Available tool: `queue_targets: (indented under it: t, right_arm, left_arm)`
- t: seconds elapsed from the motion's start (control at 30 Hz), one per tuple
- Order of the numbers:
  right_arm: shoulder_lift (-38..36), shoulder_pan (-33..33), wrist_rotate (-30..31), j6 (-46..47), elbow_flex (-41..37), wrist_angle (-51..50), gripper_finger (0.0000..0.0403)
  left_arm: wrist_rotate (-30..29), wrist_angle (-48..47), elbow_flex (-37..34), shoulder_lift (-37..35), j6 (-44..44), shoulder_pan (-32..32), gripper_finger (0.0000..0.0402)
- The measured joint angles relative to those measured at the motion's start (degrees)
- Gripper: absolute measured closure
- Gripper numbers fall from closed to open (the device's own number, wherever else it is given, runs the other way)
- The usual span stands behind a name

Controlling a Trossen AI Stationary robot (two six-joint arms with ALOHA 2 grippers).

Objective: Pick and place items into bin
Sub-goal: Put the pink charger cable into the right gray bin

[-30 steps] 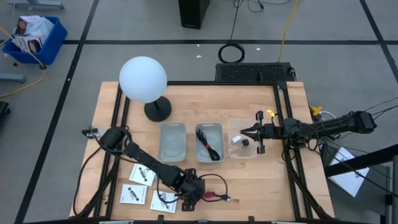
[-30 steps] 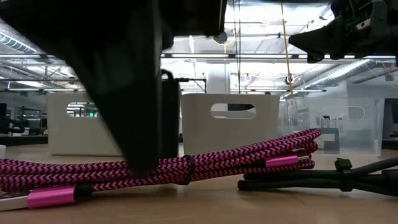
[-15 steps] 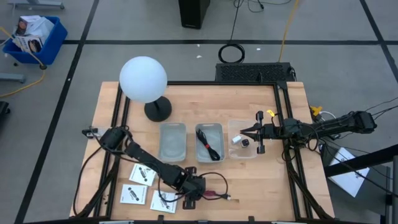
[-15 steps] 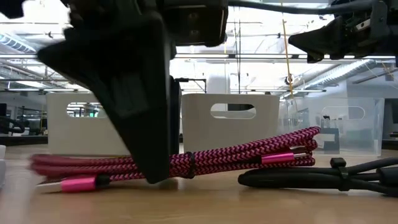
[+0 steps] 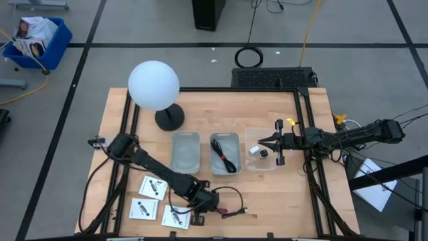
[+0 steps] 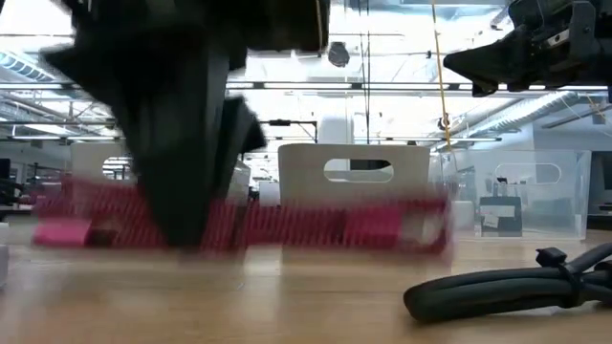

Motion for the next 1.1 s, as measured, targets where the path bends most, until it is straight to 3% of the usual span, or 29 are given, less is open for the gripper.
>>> queue_targets:
  t: [0.23, 0.37, 0.5, 0.7, 0.8, 1.1]
  right_arm:
    - [0.2, 0.0, 0.0, -0.2, 0.0, 0.9, 0.0383]
    - [0.3, 0.0, 0.4, -0.3, 0.0, 1.2, 0.0383]
    - [0.3, 0.0, 1.5, -0.2, 0.0, 1.3, 0.0383]
    - [0.3, 0.0, 1.5, -0.3, 0.0, 1.3, 0.0383]
    - [0.3, 0.0, 1.5, -0.3, 0.0, 1.3, 0.0383]
    - [0.3, 0.0, 1.5, -0.8, 0.0, 1.3, 0.0383]
  left_arm:
    - [-11.5, -8.1, 0.2, -12.6, 6.5, 1.7, 0.0383]
    - [-24.4, -10.5, 0.4, -19.6, 20.2, 2.9, 0.038]
    - [-32.5, -11.8, 0.3, -21.9, 36.1, 5.0, 0.0386]
    - [-31.5, -11.9, 0.3, -19.6, 60.2, 10.0, 0.0381]
    - [-34.1, -12.0, 0.3, -16.6, 68.9, 12.1, 0.0377]
    - [-39.1, -11.7, 0.3, -6.9, 77.2, 16.9, 0.0386]
